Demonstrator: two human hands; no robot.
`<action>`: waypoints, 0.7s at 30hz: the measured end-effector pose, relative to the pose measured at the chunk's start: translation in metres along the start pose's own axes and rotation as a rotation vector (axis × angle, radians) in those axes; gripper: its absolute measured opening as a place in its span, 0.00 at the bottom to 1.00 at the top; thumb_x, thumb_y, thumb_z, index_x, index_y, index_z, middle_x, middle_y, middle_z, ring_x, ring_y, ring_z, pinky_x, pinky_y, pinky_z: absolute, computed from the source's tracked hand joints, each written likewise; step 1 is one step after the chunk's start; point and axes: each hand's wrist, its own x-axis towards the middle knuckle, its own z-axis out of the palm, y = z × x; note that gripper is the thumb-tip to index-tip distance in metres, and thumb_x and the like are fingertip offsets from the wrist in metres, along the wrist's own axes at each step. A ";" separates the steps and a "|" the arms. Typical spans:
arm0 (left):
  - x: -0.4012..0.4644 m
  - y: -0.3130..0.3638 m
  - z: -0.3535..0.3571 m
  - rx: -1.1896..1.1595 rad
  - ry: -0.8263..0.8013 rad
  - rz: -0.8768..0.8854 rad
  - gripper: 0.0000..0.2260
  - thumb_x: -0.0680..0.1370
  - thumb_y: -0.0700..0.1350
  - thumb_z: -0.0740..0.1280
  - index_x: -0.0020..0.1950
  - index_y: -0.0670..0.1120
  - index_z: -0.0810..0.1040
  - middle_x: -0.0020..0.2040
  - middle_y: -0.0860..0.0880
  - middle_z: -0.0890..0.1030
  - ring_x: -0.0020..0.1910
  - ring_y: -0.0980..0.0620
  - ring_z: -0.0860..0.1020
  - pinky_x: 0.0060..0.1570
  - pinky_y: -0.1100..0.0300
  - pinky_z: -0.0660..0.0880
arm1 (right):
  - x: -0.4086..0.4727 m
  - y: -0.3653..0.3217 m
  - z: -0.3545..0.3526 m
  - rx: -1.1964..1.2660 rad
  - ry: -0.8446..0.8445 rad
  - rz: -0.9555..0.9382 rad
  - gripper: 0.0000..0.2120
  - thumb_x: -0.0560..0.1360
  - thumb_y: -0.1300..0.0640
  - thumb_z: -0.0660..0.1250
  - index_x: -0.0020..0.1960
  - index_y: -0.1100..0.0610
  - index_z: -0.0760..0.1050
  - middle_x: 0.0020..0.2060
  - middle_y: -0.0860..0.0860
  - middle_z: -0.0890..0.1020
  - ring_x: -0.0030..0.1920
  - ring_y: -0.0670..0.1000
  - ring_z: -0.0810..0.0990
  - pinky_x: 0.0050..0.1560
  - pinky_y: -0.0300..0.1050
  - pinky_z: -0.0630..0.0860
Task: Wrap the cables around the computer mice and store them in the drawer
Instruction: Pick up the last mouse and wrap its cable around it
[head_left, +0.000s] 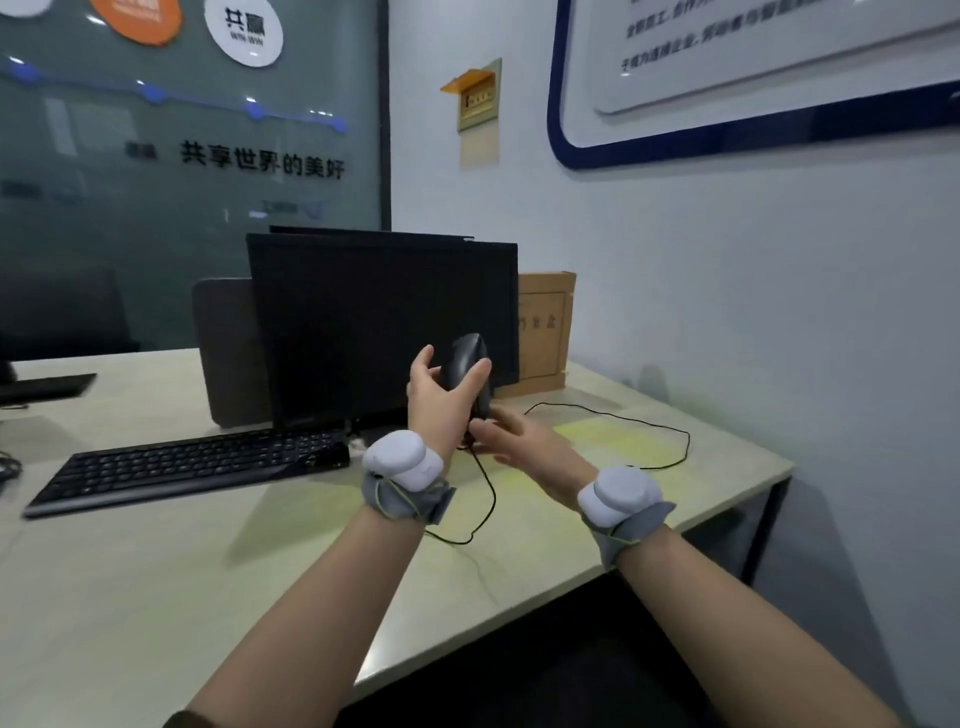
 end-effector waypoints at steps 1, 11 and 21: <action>0.001 0.003 0.008 -0.017 -0.005 -0.014 0.36 0.70 0.58 0.69 0.73 0.53 0.56 0.68 0.47 0.66 0.63 0.47 0.71 0.63 0.50 0.71 | -0.003 0.002 -0.001 0.014 0.002 -0.009 0.20 0.75 0.46 0.64 0.63 0.52 0.69 0.52 0.47 0.81 0.48 0.41 0.81 0.47 0.31 0.74; -0.005 0.009 0.017 -0.338 -0.354 -0.161 0.16 0.78 0.47 0.59 0.64 0.42 0.71 0.56 0.39 0.77 0.52 0.46 0.78 0.51 0.55 0.75 | -0.004 0.001 -0.018 0.376 0.157 -0.115 0.13 0.78 0.53 0.61 0.60 0.57 0.72 0.51 0.56 0.82 0.44 0.53 0.84 0.47 0.42 0.81; 0.003 -0.001 -0.006 -0.361 -0.358 -0.140 0.10 0.76 0.51 0.65 0.53 0.48 0.75 0.51 0.46 0.82 0.54 0.48 0.80 0.58 0.52 0.71 | -0.004 0.007 -0.009 0.293 0.051 0.012 0.11 0.76 0.53 0.65 0.52 0.60 0.78 0.32 0.48 0.73 0.29 0.44 0.70 0.33 0.35 0.70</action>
